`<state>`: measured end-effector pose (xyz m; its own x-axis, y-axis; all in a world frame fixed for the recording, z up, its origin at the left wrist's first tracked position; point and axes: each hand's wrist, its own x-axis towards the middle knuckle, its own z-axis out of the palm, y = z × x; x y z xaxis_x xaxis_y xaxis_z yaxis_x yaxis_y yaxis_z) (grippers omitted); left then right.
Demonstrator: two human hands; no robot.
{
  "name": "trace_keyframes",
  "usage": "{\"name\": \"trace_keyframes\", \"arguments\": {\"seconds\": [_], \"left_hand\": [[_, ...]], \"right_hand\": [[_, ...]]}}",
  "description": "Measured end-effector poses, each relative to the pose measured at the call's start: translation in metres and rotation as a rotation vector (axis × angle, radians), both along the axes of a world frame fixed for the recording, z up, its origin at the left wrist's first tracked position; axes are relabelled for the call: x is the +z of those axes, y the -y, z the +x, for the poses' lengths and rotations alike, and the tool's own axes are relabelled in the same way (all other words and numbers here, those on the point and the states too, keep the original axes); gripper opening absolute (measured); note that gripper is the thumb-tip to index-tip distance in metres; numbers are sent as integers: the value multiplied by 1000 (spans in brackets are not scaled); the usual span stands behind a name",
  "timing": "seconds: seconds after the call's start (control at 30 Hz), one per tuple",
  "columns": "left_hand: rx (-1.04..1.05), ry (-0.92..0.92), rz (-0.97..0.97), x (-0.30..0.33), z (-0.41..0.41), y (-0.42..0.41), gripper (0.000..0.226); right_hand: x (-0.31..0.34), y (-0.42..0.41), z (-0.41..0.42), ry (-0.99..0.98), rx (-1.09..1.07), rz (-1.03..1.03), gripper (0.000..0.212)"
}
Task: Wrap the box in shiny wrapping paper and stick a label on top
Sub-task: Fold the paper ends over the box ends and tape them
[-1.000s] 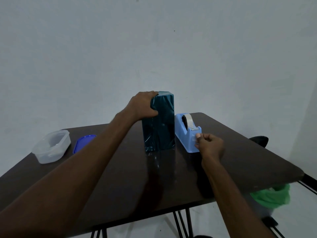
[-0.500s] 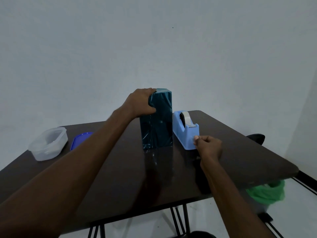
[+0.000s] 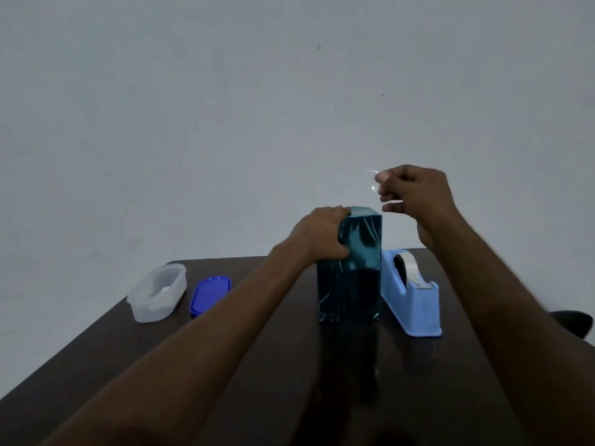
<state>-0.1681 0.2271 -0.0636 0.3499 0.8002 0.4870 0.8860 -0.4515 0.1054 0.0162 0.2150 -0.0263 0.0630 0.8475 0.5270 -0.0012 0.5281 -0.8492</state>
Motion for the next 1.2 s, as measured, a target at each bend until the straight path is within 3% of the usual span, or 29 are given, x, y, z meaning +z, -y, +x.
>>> {"name": "trace_keyframes", "arguments": {"seconds": [0.13,0.2,0.3,0.37,0.5,0.67,0.83,1.0,1.2], "left_hand": [[23,-16,-38,0,-1,-4,85],[11,-5,-55,0,-1,-3,81],[16,18,-79,1,0,-4,81],[6,87,-123,3,-1,-2,83],[-65,256,-111,0,-12,6,58],[-25,107,81,-19,-43,8,60],[-46,237,88,-22,-42,11,57],[-60,245,70,-25,-42,10,58],[-28,215,40,-22,-41,14,60]], "right_hand": [[23,-44,-22,155,85,-131,9],[19,-57,-31,232,80,-216,7],[6,-68,-36,164,41,-291,12],[1,-73,-35,127,12,-280,10],[-7,-81,-34,282,-77,-156,8],[-8,-78,-33,310,-68,-111,7],[-2,-72,-42,371,-26,-90,9],[6,-75,-44,477,-15,-138,12],[13,-81,-57,809,-159,-96,13]]}}
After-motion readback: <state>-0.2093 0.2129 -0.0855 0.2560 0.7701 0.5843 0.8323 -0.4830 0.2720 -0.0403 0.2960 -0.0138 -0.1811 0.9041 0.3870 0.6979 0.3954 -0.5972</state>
